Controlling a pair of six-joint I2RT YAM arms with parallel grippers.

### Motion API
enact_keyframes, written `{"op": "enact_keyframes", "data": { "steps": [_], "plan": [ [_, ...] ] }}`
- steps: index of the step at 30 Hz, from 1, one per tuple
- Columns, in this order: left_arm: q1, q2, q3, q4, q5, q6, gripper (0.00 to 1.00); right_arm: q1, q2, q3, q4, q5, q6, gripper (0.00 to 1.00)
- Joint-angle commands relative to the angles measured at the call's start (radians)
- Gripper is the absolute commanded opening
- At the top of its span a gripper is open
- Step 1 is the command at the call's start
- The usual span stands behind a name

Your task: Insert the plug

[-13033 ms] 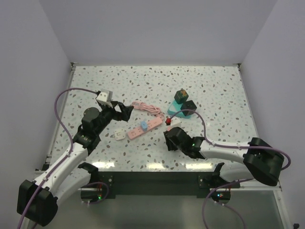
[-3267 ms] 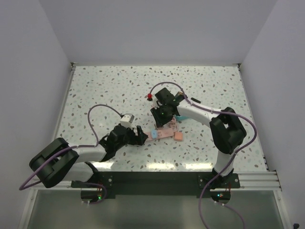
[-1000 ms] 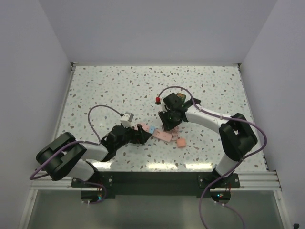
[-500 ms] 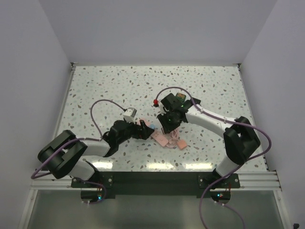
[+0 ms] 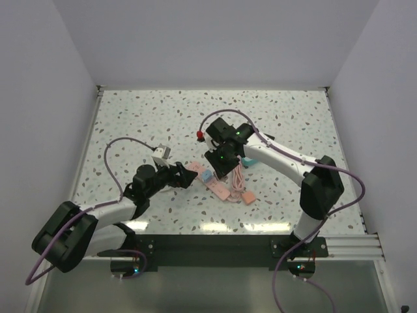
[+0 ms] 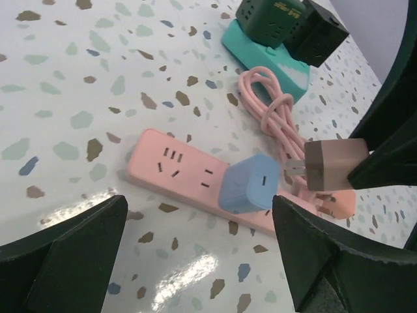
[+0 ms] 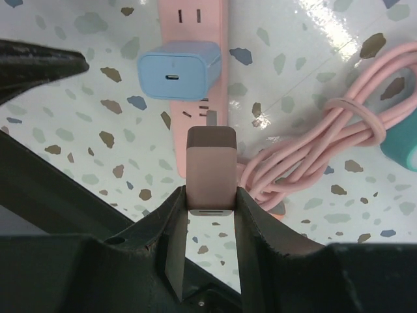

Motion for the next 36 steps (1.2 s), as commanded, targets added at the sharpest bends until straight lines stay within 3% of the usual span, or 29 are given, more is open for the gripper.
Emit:
{"op": "enact_keyframes", "data": {
  "steps": [1, 11, 36],
  "plan": [
    [0.060, -0.037, -0.037, 0.010, 0.067, 0.025, 0.98, 0.027, 0.052, 0.089, -0.130, 0.027, -0.032, 0.00],
    [0.108, -0.095, -0.060, -0.017, 0.110, 0.031, 0.98, 0.050, 0.185, 0.237, -0.279, 0.082, -0.063, 0.00],
    [0.127, -0.106, -0.072, -0.022, 0.129, 0.036, 0.98, 0.074, 0.303, 0.294, -0.259, 0.045, -0.072, 0.00]
  ]
}}
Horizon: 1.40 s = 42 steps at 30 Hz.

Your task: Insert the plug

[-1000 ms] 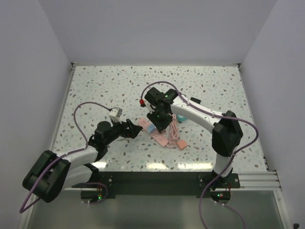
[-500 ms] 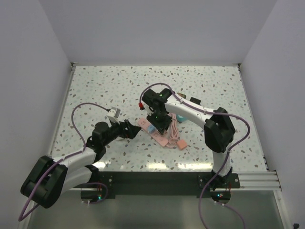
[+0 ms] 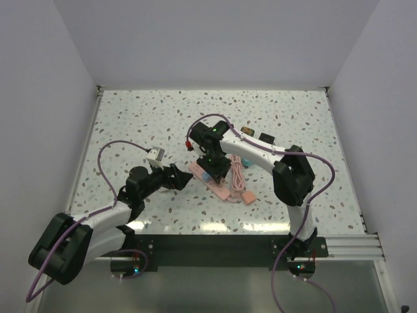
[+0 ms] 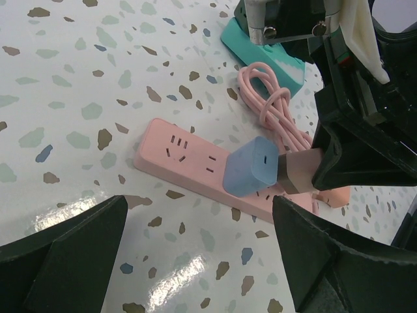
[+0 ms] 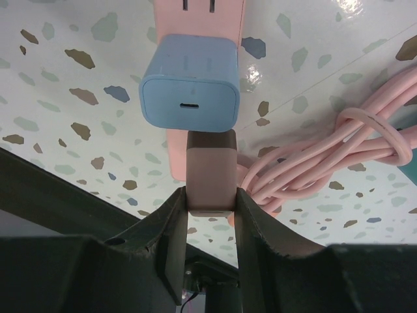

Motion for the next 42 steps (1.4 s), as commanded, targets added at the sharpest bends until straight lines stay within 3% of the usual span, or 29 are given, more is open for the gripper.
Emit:
{"op": "enact_keyframes", "data": {
  "steps": [1, 17, 42],
  "plan": [
    [0.011, 0.004, -0.010, 0.029, 0.017, 0.023, 0.98, 0.008, 0.012, 0.034, -0.018, -0.022, -0.020, 0.00],
    [0.019, 0.016, -0.010, 0.039, 0.030, 0.023, 0.99, 0.022, 0.026, 0.046, -0.067, -0.039, -0.024, 0.00],
    [0.028, 0.010, -0.015, 0.028, 0.040, 0.027, 0.99, 0.023, 0.120, 0.054, 0.063, -0.025, -0.023, 0.00]
  ]
}}
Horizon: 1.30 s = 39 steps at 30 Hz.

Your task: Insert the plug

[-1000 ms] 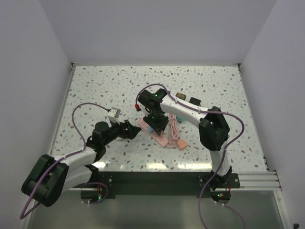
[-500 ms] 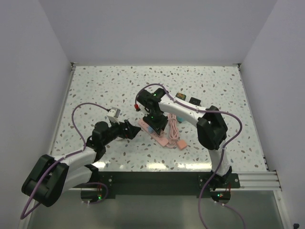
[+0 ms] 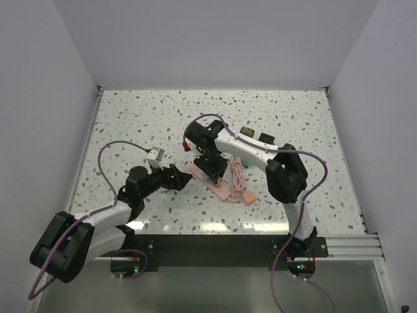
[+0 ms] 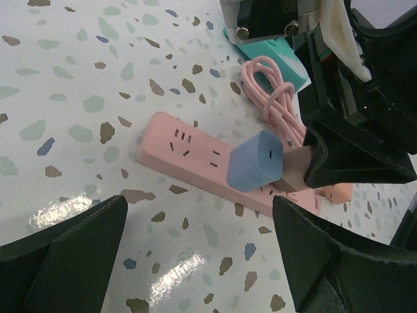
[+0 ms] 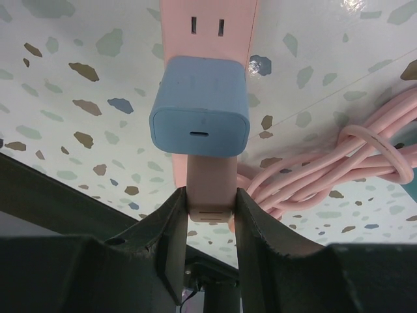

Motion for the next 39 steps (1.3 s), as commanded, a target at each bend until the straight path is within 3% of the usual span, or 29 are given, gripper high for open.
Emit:
{"op": "enact_keyframes", "data": {
  "steps": [1, 17, 27, 39],
  "plan": [
    [0.009, -0.011, -0.013, 0.023, 0.015, 0.027, 0.99, 0.013, 0.045, -0.022, 0.102, -0.013, -0.014, 0.00],
    [0.011, -0.022, -0.019, 0.017, 0.014, 0.023, 0.99, 0.013, -0.136, -0.275, 0.392, 0.107, 0.046, 0.00],
    [0.011, -0.028, -0.024, 0.009, 0.012, 0.023, 0.99, 0.014, -0.107, -0.283, 0.426, 0.104, 0.037, 0.00],
    [0.011, -0.052, -0.030, -0.003, 0.007, 0.023, 0.99, 0.034, -0.196, -0.462, 0.544, 0.150, 0.095, 0.00]
  ]
}}
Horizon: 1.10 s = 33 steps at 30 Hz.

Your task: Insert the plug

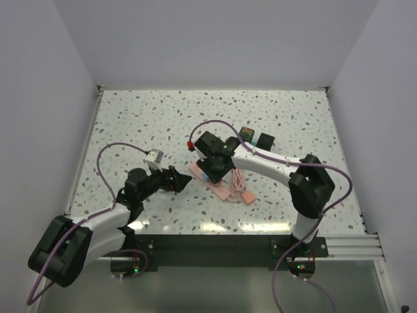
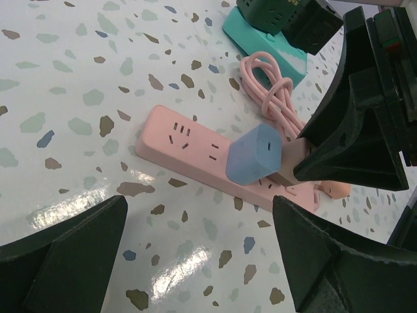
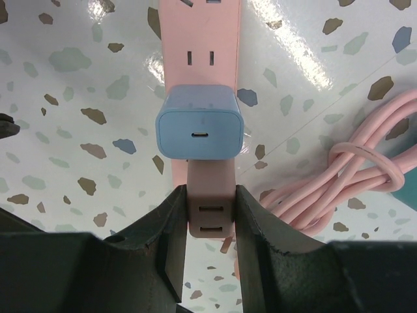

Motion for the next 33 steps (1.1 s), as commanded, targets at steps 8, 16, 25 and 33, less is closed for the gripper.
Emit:
{"op": "enact_keyframes", "data": {
  "steps": [8, 16, 25, 33],
  "plan": [
    [0.010, -0.027, -0.010, -0.003, 0.000, 0.023, 0.99, 0.010, 0.104, -0.094, 0.140, 0.072, 0.026, 0.00],
    [0.012, -0.043, -0.010, -0.017, -0.006, 0.027, 0.99, 0.028, 0.069, -0.228, 0.229, 0.086, 0.084, 0.00],
    [0.012, -0.046, -0.013, -0.011, -0.007, 0.034, 0.99, 0.037, 0.010, -0.318, 0.269, 0.109, 0.114, 0.00],
    [0.010, -0.116, -0.031, 0.004, 0.011, 0.042, 0.98, 0.051, -0.011, -0.279, 0.324, 0.031, 0.060, 0.00]
  ]
}}
